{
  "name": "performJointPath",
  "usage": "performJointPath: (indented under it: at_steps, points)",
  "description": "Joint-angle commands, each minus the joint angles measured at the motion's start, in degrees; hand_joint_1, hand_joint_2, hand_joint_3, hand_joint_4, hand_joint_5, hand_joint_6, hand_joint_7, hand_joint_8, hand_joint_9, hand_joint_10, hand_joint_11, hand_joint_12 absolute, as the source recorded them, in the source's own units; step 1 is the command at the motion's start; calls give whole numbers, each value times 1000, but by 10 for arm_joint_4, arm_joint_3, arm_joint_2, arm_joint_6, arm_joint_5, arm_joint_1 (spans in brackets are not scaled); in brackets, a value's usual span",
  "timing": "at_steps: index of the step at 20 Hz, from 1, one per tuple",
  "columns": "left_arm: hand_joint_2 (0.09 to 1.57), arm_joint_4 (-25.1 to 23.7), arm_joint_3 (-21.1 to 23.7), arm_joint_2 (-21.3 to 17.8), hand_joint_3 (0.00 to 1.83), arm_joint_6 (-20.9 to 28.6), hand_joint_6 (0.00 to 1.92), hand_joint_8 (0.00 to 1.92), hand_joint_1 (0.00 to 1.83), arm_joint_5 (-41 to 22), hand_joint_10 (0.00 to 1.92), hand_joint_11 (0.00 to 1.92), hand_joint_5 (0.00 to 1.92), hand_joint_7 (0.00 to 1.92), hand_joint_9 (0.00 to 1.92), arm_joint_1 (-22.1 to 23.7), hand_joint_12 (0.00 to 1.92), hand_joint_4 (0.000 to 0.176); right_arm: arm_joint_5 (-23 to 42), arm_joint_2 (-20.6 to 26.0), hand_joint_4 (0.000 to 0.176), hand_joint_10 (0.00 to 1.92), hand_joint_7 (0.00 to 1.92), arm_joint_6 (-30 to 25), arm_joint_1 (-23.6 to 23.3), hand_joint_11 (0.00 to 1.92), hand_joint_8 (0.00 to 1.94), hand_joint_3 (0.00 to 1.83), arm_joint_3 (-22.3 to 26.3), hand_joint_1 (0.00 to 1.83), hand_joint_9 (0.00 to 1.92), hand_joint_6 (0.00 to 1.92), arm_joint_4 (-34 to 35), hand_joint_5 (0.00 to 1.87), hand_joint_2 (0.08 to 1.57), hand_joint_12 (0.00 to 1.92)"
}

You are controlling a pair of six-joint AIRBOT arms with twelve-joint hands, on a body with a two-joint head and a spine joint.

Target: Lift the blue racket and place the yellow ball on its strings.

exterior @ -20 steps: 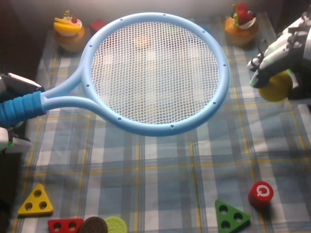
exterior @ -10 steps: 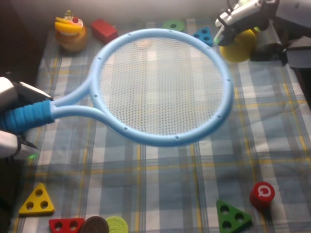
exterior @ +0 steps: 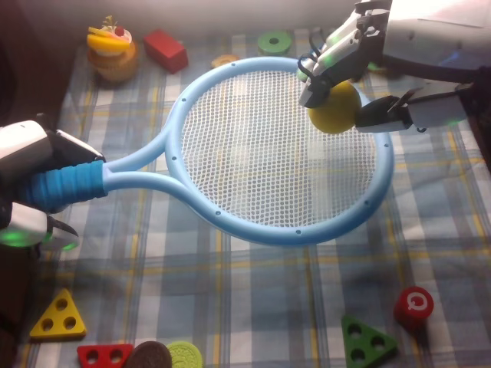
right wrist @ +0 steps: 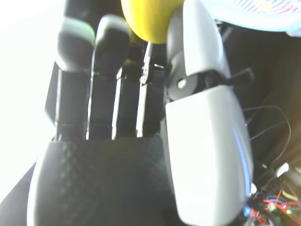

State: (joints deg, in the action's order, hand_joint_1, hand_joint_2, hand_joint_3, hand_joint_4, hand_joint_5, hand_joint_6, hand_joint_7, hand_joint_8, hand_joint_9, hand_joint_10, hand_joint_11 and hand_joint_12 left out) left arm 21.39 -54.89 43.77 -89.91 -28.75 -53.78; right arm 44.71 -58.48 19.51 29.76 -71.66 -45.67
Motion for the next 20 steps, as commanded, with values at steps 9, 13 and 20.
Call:
performJointPath:
  at_steps: [9, 13, 20]
  points:
    - [1165, -5, -8, 10, 9, 7, 1914, 1921, 1804, -38, 1921, 1439, 863, 1032, 1288, 10, 1921, 0, 48, 0, 77, 2, 299, -2, -10, 74, 0, 0, 2, 781, 389, 0, 36, 390, 1011, 1022]
    - [1168, -5, -12, 13, 2, 7, 1921, 1921, 1822, -30, 1921, 1417, 909, 1008, 1290, 11, 1921, 70, 52, 1, 99, 2, 252, -2, -10, 28, 1, 0, 2, 657, 339, 0, 56, 292, 991, 1039]
    - [1138, -2, -21, 19, 0, 7, 1921, 1921, 1822, -15, 1921, 1414, 871, 959, 1219, 10, 1921, 95, 56, 7, 96, 6, 257, 4, -10, 5, 7, 0, 2, 813, 343, 9, 82, 245, 947, 1121]
